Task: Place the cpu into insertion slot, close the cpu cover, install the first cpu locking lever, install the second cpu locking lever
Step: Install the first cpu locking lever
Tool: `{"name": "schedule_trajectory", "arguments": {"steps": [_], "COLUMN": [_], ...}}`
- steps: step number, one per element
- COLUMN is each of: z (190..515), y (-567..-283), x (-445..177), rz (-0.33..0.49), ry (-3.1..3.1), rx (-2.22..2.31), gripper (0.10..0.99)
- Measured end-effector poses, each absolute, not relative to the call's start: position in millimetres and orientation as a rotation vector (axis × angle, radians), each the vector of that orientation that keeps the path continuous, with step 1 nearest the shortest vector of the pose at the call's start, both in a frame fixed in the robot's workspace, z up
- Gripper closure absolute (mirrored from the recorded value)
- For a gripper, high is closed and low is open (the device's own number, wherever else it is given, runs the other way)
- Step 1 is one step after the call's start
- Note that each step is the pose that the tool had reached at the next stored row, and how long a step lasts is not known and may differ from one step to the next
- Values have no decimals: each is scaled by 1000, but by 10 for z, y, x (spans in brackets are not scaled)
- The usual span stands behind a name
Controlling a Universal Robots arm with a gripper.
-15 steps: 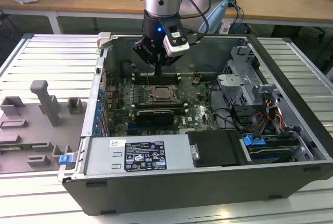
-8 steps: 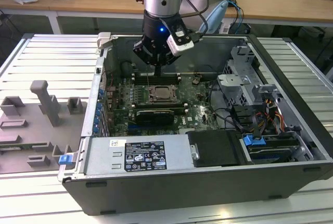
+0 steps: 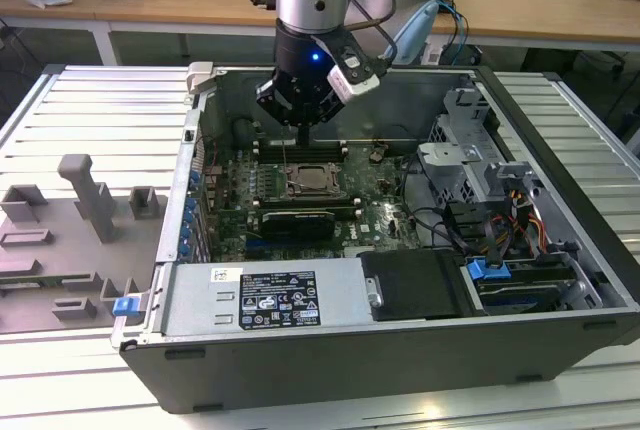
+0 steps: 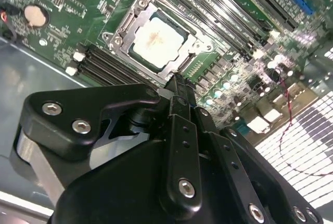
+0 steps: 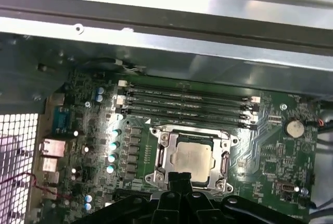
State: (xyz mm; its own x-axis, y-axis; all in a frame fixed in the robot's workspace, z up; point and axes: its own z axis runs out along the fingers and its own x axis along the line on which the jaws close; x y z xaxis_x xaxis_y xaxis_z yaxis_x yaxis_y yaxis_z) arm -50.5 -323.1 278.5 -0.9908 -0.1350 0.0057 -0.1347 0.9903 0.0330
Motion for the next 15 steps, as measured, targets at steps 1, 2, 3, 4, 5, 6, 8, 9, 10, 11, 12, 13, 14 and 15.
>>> {"name": "schedule_trajectory", "arguments": {"steps": [1, 2, 3, 4, 5, 6, 8, 9, 10, 11, 12, 13, 14, 15], "z": [2785, 2785, 2785, 2784, 2783, 2783, 2774, 2768, 2761, 2747, 2734, 2724, 2719, 2714], "y": [-3231, -3231, -3231, -3231, -3231, -3231, -3230, -3227, -3226, -3226, -3226, -3226, -3226, -3226], "x": [-506, -507, -510, -520, -534, -573, -636, -652, -655, -655, -655, -655, -655, -655], "rz": [-51, -51, -51, -51, -51, -51, -54, -53, -53, -54, -54, -54, -54, -54], "ry": [-3124, -3122, -3120, -3117, -3116, -3115, -3115, -3116, -3117, -3120, -3124, -3127, -3128, -3130], "rx": [237, 257, 282, 309, 315, 325, 328, 323, 311, 280, 240, 203, 183, 159], "gripper": [980, 980, 980, 980, 980, 980, 980, 980, 980, 980, 980, 980, 980, 980]}}
